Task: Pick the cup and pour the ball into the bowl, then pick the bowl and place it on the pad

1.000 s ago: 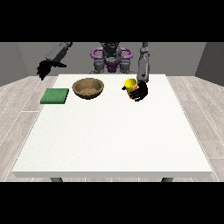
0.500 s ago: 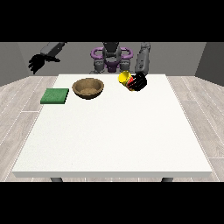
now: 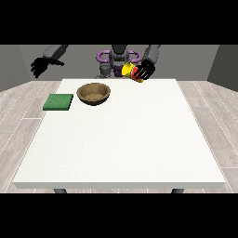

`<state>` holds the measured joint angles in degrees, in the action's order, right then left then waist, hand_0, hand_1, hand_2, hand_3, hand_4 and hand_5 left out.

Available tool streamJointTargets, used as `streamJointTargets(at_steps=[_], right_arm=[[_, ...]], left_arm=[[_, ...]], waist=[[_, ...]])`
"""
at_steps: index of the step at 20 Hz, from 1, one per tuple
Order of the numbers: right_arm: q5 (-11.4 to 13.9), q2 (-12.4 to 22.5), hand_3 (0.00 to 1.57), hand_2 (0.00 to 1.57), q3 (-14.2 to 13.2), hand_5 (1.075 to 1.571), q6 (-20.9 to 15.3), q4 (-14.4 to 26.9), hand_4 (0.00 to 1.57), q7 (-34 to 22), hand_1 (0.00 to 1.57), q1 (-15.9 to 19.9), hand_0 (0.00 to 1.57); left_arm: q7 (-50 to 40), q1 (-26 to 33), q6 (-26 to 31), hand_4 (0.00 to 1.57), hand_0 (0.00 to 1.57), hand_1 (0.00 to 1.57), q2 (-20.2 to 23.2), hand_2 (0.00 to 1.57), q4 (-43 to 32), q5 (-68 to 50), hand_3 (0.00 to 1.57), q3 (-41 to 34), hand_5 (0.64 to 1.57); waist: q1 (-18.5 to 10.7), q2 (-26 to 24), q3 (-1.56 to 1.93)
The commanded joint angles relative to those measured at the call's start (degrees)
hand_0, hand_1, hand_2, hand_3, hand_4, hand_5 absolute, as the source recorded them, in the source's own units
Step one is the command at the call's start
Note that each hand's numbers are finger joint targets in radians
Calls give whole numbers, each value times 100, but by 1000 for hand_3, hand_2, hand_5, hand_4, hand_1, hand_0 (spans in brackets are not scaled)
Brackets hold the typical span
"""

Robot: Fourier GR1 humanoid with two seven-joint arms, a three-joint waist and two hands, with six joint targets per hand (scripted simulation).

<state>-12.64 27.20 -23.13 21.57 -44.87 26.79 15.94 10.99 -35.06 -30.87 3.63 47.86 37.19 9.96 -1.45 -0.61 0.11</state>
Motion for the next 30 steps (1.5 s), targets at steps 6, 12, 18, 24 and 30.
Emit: streamJointTargets(at_steps=[6,12,18,24,30], right_arm=[[-70,163,0,0,-110,1554,191,465,0,131,0,-61,0],[96,47,0,0,-4,1547,144,770,0,460,0,38,0],[223,131,180,0,132,1534,-32,813,0,237,0,545,0],[210,166,273,0,90,1527,-375,933,0,-5,0,1196,0],[155,-51,252,0,176,1525,-259,919,0,108,0,1457,0]], left_arm=[[-1245,-126,163,1048,1346,1346,-29,1571,235,1409,1571,640,1569],[-2479,-491,197,910,937,937,-357,1571,385,2433,1571,1570,1571],[-3255,-856,692,935,549,549,-362,1571,510,3068,1571,1972,1565],[-3565,-923,805,899,373,373,-363,1571,675,3828,1571,2772,1570],[-3998,-859,1171,913,0,0,-363,1571,653,4402,1571,3458,1547]], waist=[[-143,-226,-6],[3,-134,-3],[35,42,-8],[-117,305,-7],[243,571,-7]])
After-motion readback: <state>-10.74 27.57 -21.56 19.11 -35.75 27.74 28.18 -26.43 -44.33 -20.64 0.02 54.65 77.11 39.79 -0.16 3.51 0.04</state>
